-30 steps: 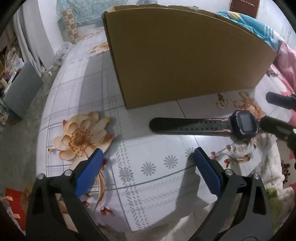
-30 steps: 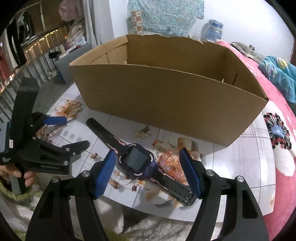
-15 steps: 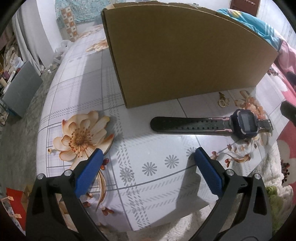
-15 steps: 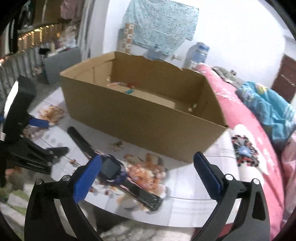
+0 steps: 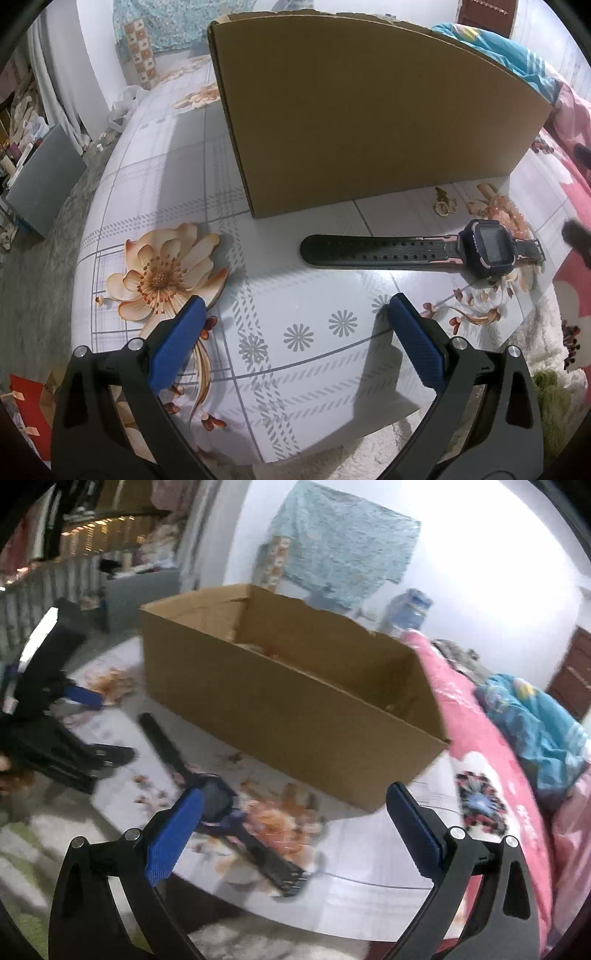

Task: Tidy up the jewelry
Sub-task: 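Move the right gripper back toward the purple smartwatch on the table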

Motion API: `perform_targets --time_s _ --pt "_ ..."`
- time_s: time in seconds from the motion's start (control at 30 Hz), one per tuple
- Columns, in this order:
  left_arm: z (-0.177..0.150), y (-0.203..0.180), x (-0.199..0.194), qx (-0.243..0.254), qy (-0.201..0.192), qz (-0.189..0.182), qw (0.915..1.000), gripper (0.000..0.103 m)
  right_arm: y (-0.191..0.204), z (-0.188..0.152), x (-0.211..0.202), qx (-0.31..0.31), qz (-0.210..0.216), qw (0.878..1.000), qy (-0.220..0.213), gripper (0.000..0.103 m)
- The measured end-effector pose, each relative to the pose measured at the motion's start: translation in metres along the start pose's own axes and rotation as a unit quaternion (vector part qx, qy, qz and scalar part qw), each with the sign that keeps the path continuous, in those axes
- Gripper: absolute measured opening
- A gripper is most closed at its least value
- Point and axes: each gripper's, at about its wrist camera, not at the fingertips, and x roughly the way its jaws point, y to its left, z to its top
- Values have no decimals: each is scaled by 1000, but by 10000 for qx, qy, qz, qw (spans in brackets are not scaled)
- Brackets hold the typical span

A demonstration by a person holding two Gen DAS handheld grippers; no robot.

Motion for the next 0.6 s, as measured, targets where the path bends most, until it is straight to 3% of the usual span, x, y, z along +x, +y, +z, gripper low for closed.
perform_targets --time_s 0.2,0.33,0.43,0.6 --pt "-2 1 -2 130 -114 -85 9998 96 6 13 1 -30 688 9974 -224 97" --pt "-3 2 -3 205 -184 -137 9995 96 1 25 12 248 1259 9917 -125 96" --pt "-3 3 -3 232 -218 -159 9994 96 -1 36 18 395 1677 9850 -119 92" --pt "-2 3 -2 259 -240 -199 9992 96 -5 47 20 531 2022 9777 -199 83"
